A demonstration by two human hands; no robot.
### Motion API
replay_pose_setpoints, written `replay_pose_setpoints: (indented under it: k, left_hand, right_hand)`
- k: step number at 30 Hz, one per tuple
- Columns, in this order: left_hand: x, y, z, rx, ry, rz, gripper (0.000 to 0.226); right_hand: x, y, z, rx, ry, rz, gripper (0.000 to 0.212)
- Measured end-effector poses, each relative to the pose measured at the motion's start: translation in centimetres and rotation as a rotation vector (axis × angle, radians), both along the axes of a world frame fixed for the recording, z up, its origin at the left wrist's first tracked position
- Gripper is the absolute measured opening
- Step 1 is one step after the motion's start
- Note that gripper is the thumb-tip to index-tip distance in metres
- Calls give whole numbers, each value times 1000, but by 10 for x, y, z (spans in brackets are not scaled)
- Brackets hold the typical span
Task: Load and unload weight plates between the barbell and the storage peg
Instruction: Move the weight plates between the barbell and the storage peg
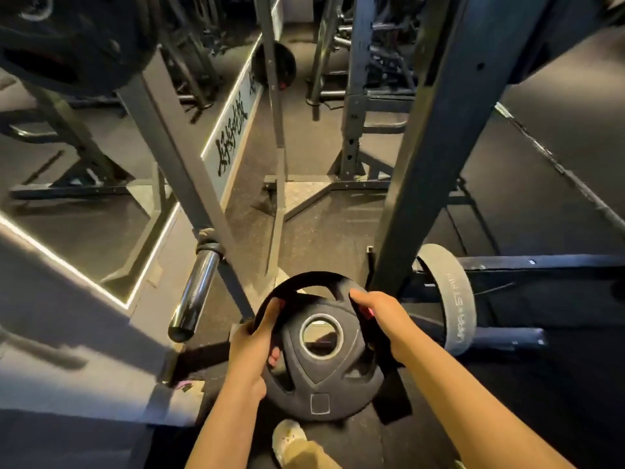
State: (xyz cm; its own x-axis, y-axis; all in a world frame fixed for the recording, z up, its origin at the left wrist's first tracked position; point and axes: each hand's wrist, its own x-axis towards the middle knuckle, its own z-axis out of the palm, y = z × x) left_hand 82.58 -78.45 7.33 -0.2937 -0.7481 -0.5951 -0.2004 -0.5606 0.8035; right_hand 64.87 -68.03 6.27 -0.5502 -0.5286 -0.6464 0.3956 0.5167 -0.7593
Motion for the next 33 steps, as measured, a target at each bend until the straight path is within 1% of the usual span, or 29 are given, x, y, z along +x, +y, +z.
replay_pose_setpoints:
  k: [2,5,6,7,8,9,10,11,14,16,17,18,20,22,27,30,32,33]
  left_hand:
    - [-21,28,-11,24,16,-68,52]
    - [-57,92,-26,58,19,-194,61]
    - [-71,117,-31,57,47,-244,63]
    - [-91,152,-35,69,43,-303,67]
    - [-97,164,-39,65,22,-317,70]
    - [-113,188,-41,54,1,-363,71]
    - [-127,213,-42,58,-12,-412,70]
    - [-143,237,-42,54,-16,-465,66]
    - [-190,299,-42,9,-28,-627,40]
    - [-219,341,-36,14,7,-724,31]
    - [-233,364,-29,31,40,-761,26]
    - [-245,384,-27,49,59,-798,24]
    - [-266,418,-23,30,55,-871,33]
    - [-286,442,-25,20,24,-902,45]
    - [-340,485,-39,28,-65,-1001,62]
    - [-386,509,-55,34,-97,-1047,61]
    - [-418,527,-64,90,-85,-1087,67]
    - [-438,541,-70,123,-83,-1105,66]
  right_hand:
    - [-18,38,-9,3,-46,-66,48]
    - [-49,115,-28,43,-95,-196,78]
    - [-61,145,-34,51,-124,-258,77]
    - [-72,187,-35,47,-144,-321,67]
    - [-76,202,-34,52,-152,-332,55]
    - [-83,234,-34,69,-175,-355,45]
    - [-89,266,-34,82,-174,-388,41]
    - [-96,298,-33,83,-175,-421,43]
    - [-116,380,-31,77,-146,-579,60]
    - [-127,430,-25,69,-105,-665,69]
    - [-134,454,-24,56,-95,-720,78]
    - [-138,478,-23,45,-97,-765,86]
    - [-146,516,-23,12,-119,-843,90]
    - [-151,543,-20,-4,-132,-900,86]
    - [-178,588,-29,34,-151,-971,54]
    - [-210,618,-41,60,-153,-1007,51]
    - [-234,637,-48,66,-153,-1027,49]
    - [-251,650,-53,80,-150,-1041,49]
